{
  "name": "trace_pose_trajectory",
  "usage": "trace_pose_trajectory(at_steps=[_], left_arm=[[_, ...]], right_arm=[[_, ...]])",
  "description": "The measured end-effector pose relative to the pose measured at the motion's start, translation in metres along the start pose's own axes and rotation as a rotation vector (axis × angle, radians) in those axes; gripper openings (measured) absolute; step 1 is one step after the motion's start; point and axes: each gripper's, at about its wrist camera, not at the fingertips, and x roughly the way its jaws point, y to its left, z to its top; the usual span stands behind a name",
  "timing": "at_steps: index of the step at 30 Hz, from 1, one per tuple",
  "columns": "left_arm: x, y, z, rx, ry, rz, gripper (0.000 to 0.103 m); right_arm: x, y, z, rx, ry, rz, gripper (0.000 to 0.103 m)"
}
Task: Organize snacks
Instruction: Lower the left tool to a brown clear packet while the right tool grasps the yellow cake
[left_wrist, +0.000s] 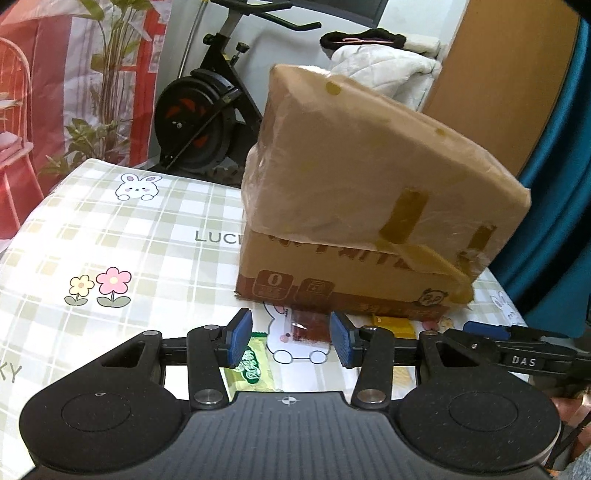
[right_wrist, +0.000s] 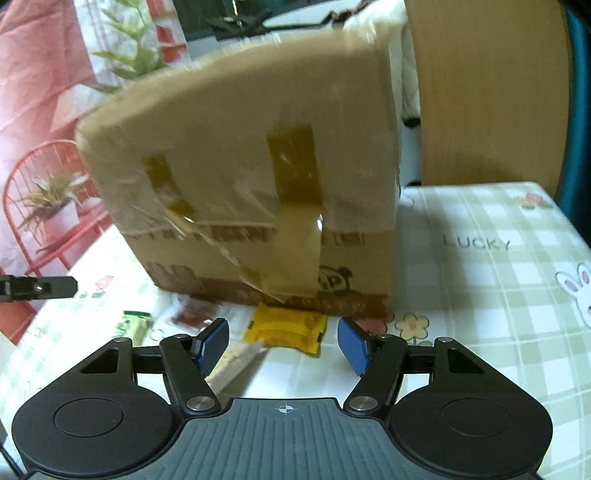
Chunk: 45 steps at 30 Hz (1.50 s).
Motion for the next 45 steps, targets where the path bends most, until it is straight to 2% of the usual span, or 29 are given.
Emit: trace_pose_trajectory(at_steps=[4, 7, 11, 15, 19, 21, 23, 24, 26, 28, 36, 39, 45], left_arm=[[0.008, 0.006, -0.001, -0.009, 0.001, 0.025, 0.049], [0.013, 0.013, 0.0, -0.025, 0.006, 0.04, 0.049], [0.019, 0.021, 0.001, -0.039, 0.015, 0.048, 0.049], [0.025, 0.026, -0.001, -0.052, 0.029, 0.049, 0.049], [0.03, 0.031, -0.006, -0.06, 0.049, 0.049, 0.049], [0.032, 0.033, -0.009, -0.064, 0.058, 0.051, 0.049], [0.034, 0.033, -0.011, -0.067, 0.065, 0.051, 0.049], [0.034, 0.033, -0.011, -0.066, 0.067, 0.05, 0.049], [0.036, 0.031, -0.011, -0.06, 0.07, 0.049, 0.049], [0.038, 0.027, -0.011, -0.051, 0.075, 0.044, 0.049], [0.064, -0.009, -0.006, 0.063, 0.123, -0.044, 0.049], [0.081, -0.023, -0.004, 0.102, 0.144, -0.052, 0.051], [0.112, -0.03, -0.002, 0.06, 0.186, -0.066, 0.063]], right_arm=[[0.025, -0.001, 0.0, 0.024, 0.016, -0.033, 0.063], [0.046, 0.001, 0.001, 0.048, 0.028, -0.065, 0.069], [0.07, 0.012, 0.004, 0.021, 0.039, -0.105, 0.077], [0.09, 0.021, 0.006, -0.023, 0.052, -0.155, 0.079], [0.101, 0.025, 0.003, -0.027, 0.073, -0.167, 0.084], [0.104, 0.03, 0.0, -0.059, 0.076, -0.184, 0.082], [0.102, 0.031, -0.002, -0.076, 0.069, -0.196, 0.068], [0.101, 0.031, -0.003, -0.084, 0.067, -0.204, 0.066], [0.096, 0.027, -0.005, -0.087, 0.061, -0.182, 0.054], [0.09, 0.023, -0.007, -0.075, 0.057, -0.16, 0.052], [0.073, 0.006, -0.021, -0.091, 0.035, -0.142, 0.048], [0.067, -0.002, -0.024, -0.085, 0.027, -0.143, 0.048], [0.064, -0.009, -0.028, -0.091, 0.015, -0.124, 0.048]])
